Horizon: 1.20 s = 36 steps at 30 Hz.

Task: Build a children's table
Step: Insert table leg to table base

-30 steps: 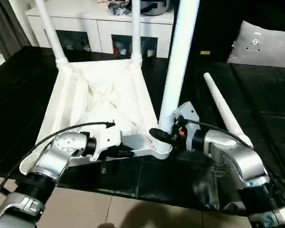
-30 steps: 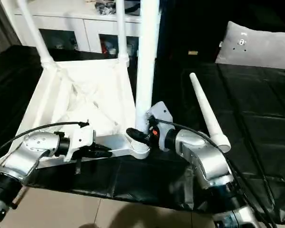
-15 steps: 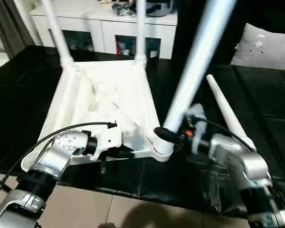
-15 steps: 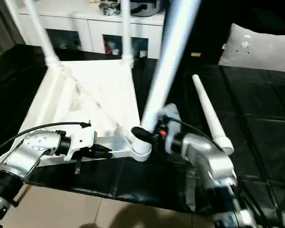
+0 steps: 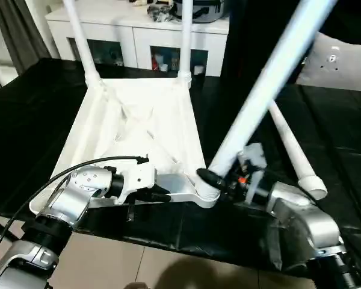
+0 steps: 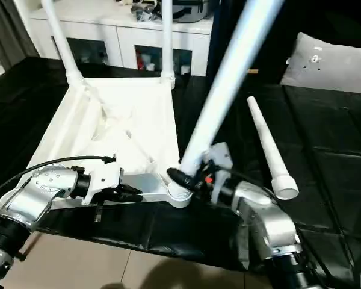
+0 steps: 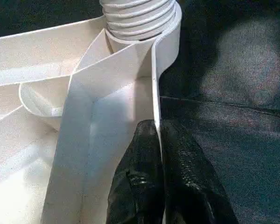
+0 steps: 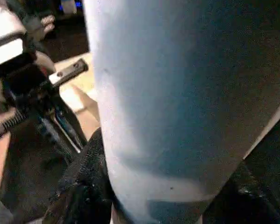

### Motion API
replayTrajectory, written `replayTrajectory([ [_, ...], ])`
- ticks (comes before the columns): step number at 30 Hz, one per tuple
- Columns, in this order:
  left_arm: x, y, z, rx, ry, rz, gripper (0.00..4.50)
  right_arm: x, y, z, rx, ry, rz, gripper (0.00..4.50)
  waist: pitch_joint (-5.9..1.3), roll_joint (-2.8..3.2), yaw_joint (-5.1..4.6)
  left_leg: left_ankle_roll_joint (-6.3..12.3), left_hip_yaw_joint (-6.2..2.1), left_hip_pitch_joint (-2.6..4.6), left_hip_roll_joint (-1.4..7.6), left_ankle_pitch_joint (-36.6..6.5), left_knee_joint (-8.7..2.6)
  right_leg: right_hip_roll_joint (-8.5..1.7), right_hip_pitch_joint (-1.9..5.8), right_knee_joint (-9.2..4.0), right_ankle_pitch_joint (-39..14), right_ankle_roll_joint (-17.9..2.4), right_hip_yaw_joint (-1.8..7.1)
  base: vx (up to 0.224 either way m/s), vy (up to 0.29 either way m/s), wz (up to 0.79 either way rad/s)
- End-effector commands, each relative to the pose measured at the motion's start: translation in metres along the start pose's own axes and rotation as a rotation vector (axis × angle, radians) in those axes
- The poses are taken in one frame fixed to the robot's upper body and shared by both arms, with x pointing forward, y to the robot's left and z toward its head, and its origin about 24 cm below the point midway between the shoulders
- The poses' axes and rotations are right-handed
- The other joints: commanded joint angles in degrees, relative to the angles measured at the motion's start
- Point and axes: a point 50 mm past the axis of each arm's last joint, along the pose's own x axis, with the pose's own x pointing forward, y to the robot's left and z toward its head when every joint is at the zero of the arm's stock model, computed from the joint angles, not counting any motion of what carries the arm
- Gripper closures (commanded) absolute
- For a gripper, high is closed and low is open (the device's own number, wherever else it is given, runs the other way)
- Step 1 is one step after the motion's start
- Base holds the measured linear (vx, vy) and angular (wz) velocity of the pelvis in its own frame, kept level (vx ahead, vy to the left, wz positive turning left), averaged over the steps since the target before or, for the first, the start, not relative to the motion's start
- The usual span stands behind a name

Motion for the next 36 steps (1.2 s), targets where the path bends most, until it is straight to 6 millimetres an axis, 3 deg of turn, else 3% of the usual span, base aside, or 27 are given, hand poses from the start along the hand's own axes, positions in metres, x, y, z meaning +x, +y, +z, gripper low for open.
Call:
replayTrajectory([
  [1,-0.004,0.000,0.000,0.028,0.025,-0.004,4.50,-0.007,-0.001,-0.037,0.032,0.212,-0.025,2.58,-2.22,0.31,-0.70,0.48,-0.47,0.73,0.96,-21.16,-4.07,-5.12,1.48,-6.80,-37.05,1.02,2.02,0.000,0.000,0.00],
  [4,-0.005,-0.001,-0.001,0.032,0.032,-0.015,4.50,-0.007,-0.001,-0.040,0.019,0.265,-0.007,2.58,-2.16,0.30,-1.51,0.52,-0.67,0.62,0.91,-22.09,-4.21,-4.97,1.67,-6.94,-37.08,1.50,1.81,0.000,0.000,0.00],
  [10,-0.004,0.001,0.001,0.059,0.040,-0.061,4.50,0.001,-0.001,-0.044,0.038,0.320,0.032,2.58,-1.90,1.03,-2.63,0.36,-1.11,1.54,1.14,-26.66,-4.42,-5.00,1.67,-7.46,-37.24,0.82,1.21,0.000,0.000,0.00],
  [13,-0.001,0.006,0.006,0.076,0.036,-0.067,4.50,0.006,0.000,-0.042,0.065,0.331,0.053,2.58,-1.89,1.06,-3.29,0.19,-1.28,1.72,1.04,-27.88,-4.39,-5.00,1.84,-7.66,-37.82,0.89,0.98,0.000,0.000,0.00],
  [15,0.000,0.010,0.008,0.085,0.034,-0.063,4.50,0.008,0.000,-0.041,0.071,0.333,0.059,2.58,-1.76,1.00,-3.39,0.17,-1.22,1.97,0.89,-28.24,-4.12,-5.05,1.56,-8.05,-39.39,1.39,0.72,0.000,0.000,0.00],
  [17,0.001,0.017,0.012,0.091,0.029,-0.044,4.50,0.009,0.000,-0.041,0.073,0.334,0.060,2.58,-1.52,1.29,-3.58,0.32,-1.15,2.88,0.76,-29.74,-3.56,-4.83,0.97,-9.09,-41.43,2.28,-0.36,0.000,0.000,0.00],
  [18,0.000,0.020,0.013,0.094,0.027,-0.032,4.50,0.009,0.001,-0.041,0.072,0.334,0.061,2.58,-1.47,1.53,-3.99,0.31,-1.34,3.22,0.93,-31.47,-3.44,-4.63,1.24,-9.49,-40.94,2.86,-1.58,0.000,0.000,0.00],
  [19,0.000,0.023,0.014,0.096,0.026,-0.020,4.50,0.010,0.001,-0.041,0.073,0.333,0.062,2.58,-1.35,1.90,-4.42,0.23,-1.76,3.36,1.79,-34.75,-3.88,-4.42,2.04,-9.59,-38.86,3.30,-2.84,0.000,0.000,0.00],
  [20,0.000,0.024,0.014,0.096,0.026,-0.016,4.50,0.010,0.001,-0.041,0.073,0.334,0.063,2.58,-1.23,2.69,-4.36,-0.07,-2.66,2.62,3.51,-40.00,-5.45,-4.11,3.46,-7.73,-34.68,2.88,-3.10,0.000,0.000,0.00],
  [21,-0.001,0.028,0.014,0.098,0.030,-0.007,4.50,0.010,0.002,-0.041,0.076,0.332,0.067,2.58,-1.26,3.08,-3.82,-0.52,-3.46,0.95,5.11,-43.45,-7.29,-4.18,5.04,-3.89,-30.17,1.67,-1.63,-0.066,-0.012,0.05],
  [22,-0.002,0.029,0.015,0.099,0.031,-0.004,4.50,0.010,0.003,-0.041,0.077,0.331,0.068,2.58,-1.24,3.96,-1.38,-1.65,-3.25,-1.90,7.71,-49.81,-11.48,-3.86,6.54,5.16,-18.88,-1.27,1.94,-0.066,-0.012,0.05],
  [23,-0.003,0.033,0.015,0.101,0.036,0.001,4.50,0.011,0.005,-0.040,0.084,0.328,0.074,2.58,-0.96,2.99,-0.86,-1.36,-2.38,-1.03,7.43,-50.01,-11.66,-3.89,5.18,6.22,-17.43,-1.19,4.06,-0.053,-0.068,0.23],
  [24,-0.003,0.034,0.015,0.102,0.037,0.002,4.50,0.011,0.006,-0.041,0.087,0.328,0.075,2.58,-0.65,-0.02,-0.37,-3.47,-0.30,5.33,1.02,-41.44,-4.66,-5.24,-2.13,-3.95,-38.52,-1.15,5.54,0.078,-0.103,0.11],
  [25,-0.003,0.034,0.015,0.102,0.037,0.002,4.50,0.011,0.006,-0.041,0.087,0.328,0.075,2.58,-0.55,-0.59,-0.48,-0.95,-0.12,4.80,-1.92,-22.44,2.24,-8.66,-2.22,-8.01,-58.04,1.42,4.97,0.078,-0.103,0.11],
  [26,-0.003,0.035,0.016,0.102,0.036,0.000,4.50,0.012,0.007,-0.041,0.088,0.330,0.075,2.58,-1.47,-0.98,0.58,0.70,-0.92,1.24,-0.96,-11.57,0.21,-9.24,1.36,-6.72,-57.20,3.37,5.92,0.095,-0.070,-0.25],
  [27,-0.003,0.035,0.016,0.102,0.036,0.000,4.50,0.012,0.007,-0.041,0.088,0.330,0.075,2.58,-2.09,-0.83,1.28,0.49,-1.08,-0.73,-0.70,-7.94,-2.02,-7.89,3.04,-5.08,-50.17,3.75,5.34,0.053,-0.020,-0.22],
  [28,-0.003,0.035,0.015,0.096,0.029,-0.002,4.50,0.012,0.007,-0.042,0.090,0.329,0.069,2.58,-1.91,0.33,1.30,-0.60,-1.26,-0.67,0.18,-10.63,-3.68,-6.12,1.96,-5.01,-43.32,3.46,4.61,0.053,-0.020,-0.22],
  [29,-0.003,0.035,0.015,0.096,0.029,-0.002,4.50,0.012,0.007,-0.042,0.090,0.329,0.069,2.58,-2.12,0.45,1.01,-0.85,-1.36,-0.05,0.49,-12.83,-3.92,-5.84,1.69,-4.56,-39.92,2.44,4.61,0.000,0.000,0.00],
  [30,-0.002,0.033,0.015,0.081,0.015,-0.009,4.50,0.013,0.006,-0.041,0.095,0.324,0.045,2.58,-2.32,1.09,0.69,-1.34,-1.36,0.37,0.86,-15.30,-4.36,-5.46,1.84,-4.00,-34.60,-0.43,4.60,0.000,0.000,0.00],
  [31,-0.002,0.030,0.014,0.069,0.003,-0.011,4.50,0.014,0.005,-0.041,0.098,0.319,0.031,2.58,-2.19,1.12,0.26,-1.63,-1.35,0.07,1.20,-16.88,-4.78,-5.31,2.20,-3.65,-31.36,-2.27,4.65,0.000,0.000,0.00],
  [32,-0.001,0.028,0.013,0.056,-0.011,-0.011,4.50,0.015,0.004,-0.040,0.101,0.313,0.011,2.58,-1.93,1.06,-0.01,-1.88,-1.49,-0.14,1.23,-18.81,-5.03,-5.40,2.47,-3.63,-31.87,-2.66,4.51,0.000,0.000,0.00],
  [34,0.000,0.023,0.011,0.042,-0.025,0.001,4.50,0.017,0.000,-0.039,0.108,0.305,-0.030,2.58,-1.80,0.81,-0.31,-1.99,-1.53,0.23,1.14,-21.38,-4.98,-5.72,2.18,-4.17,-35.35,-2.22,4.48,0.000,0.000,0.00],
  [36,0.001,0.020,0.009,0.027,-0.028,0.020,4.50,0.018,-0.001,-0.038,0.113,0.300,-0.051,2.58,-1.79,1.00,-0.64,-2.06,-1.73,0.16,1.18,-22.01,-5.18,-5.89,2.33,-4.32,-36.50,-1.77,4.45,0.000,0.000,0.00],
])
